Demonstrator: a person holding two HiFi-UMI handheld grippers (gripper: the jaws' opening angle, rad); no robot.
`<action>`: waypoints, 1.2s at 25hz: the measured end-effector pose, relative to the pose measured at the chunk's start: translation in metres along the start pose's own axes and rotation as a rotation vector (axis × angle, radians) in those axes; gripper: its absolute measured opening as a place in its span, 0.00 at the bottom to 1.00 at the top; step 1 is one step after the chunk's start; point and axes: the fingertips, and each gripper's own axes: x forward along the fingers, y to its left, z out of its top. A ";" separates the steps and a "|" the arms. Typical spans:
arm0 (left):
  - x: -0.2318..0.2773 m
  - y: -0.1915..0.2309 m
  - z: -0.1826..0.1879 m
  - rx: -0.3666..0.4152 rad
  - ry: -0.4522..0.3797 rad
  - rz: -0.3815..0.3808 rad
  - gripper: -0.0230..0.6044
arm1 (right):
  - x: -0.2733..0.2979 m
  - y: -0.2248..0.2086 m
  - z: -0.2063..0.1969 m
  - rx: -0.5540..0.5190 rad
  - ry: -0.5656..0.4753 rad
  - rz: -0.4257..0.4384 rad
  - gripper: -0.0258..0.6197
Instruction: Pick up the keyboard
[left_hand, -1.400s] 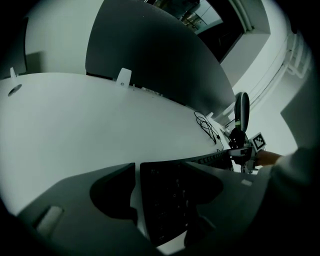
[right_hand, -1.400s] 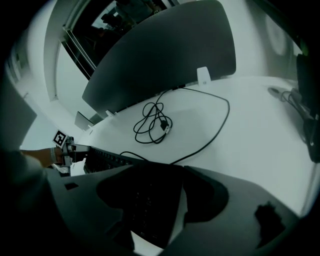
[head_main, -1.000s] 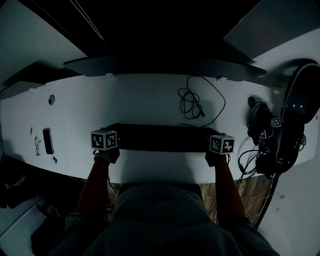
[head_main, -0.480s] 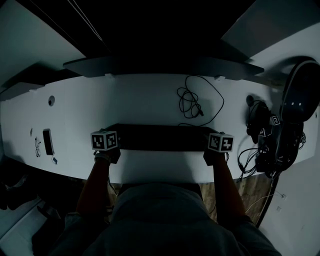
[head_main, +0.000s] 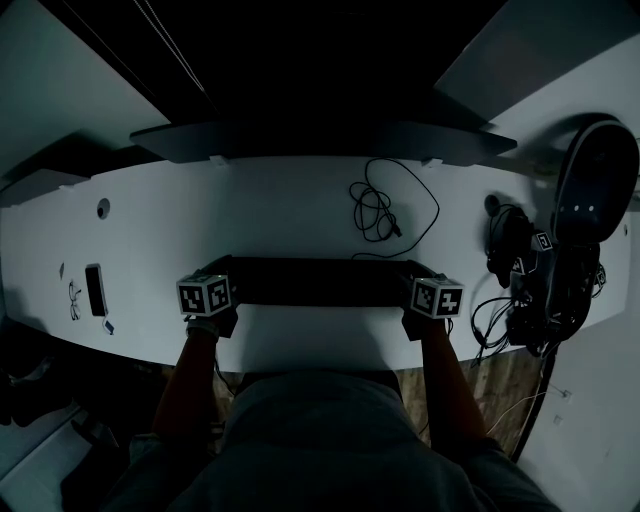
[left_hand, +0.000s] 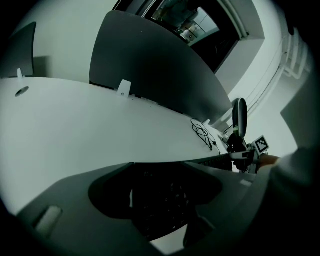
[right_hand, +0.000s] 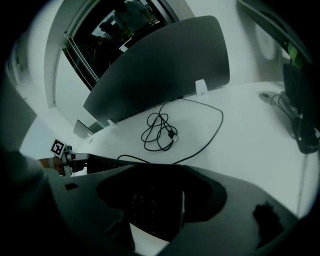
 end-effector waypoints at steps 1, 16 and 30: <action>-0.003 0.000 0.002 0.002 -0.011 -0.001 0.48 | -0.002 0.003 0.004 -0.010 -0.011 0.000 0.46; -0.065 -0.028 0.060 0.111 -0.211 -0.019 0.48 | -0.058 0.050 0.063 -0.126 -0.203 0.032 0.46; -0.127 -0.052 0.095 0.181 -0.355 -0.048 0.48 | -0.120 0.093 0.092 -0.187 -0.353 0.016 0.46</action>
